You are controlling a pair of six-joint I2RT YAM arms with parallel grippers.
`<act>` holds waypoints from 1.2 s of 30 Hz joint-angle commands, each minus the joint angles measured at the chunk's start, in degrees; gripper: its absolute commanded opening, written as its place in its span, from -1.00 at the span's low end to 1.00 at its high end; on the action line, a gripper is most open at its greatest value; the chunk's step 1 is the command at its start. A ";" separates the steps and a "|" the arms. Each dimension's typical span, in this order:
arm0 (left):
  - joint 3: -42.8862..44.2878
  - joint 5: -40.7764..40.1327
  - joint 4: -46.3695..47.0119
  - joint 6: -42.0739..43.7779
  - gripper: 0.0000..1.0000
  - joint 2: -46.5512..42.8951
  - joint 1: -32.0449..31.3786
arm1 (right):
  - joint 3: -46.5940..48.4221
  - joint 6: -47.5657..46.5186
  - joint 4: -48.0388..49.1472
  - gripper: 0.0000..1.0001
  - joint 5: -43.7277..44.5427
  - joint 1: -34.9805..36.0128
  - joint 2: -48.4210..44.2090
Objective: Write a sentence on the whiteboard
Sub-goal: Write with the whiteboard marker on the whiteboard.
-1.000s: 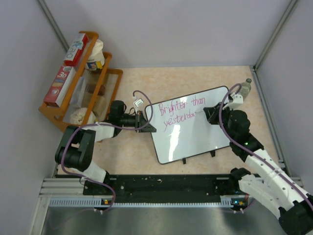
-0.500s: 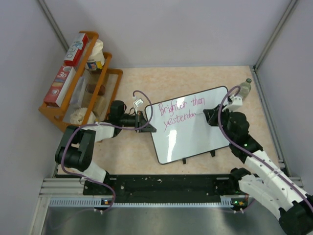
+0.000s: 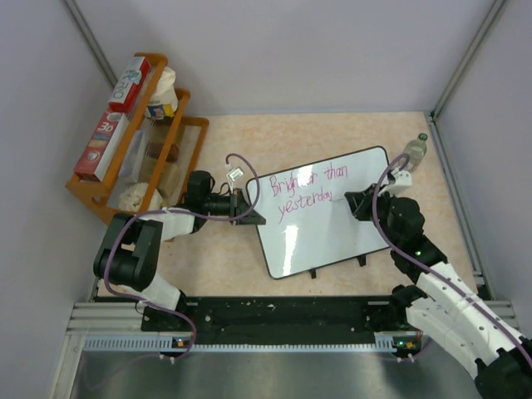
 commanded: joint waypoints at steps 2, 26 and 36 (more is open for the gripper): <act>-1.97 -4.82 0.02 12.03 -1.00 0.49 -1.56 | -1.95 0.55 -2.24 -1.00 -1.56 -0.67 -0.61; -2.23 -6.22 0.02 11.94 -1.00 -1.01 -1.56 | -1.34 6.17 -4.88 -1.00 -7.19 -0.76 -8.51; -3.64 -8.07 2.39 10.01 -0.36 -3.99 -1.56 | -1.34 8.02 -5.67 -1.00 -8.69 -0.67 -11.59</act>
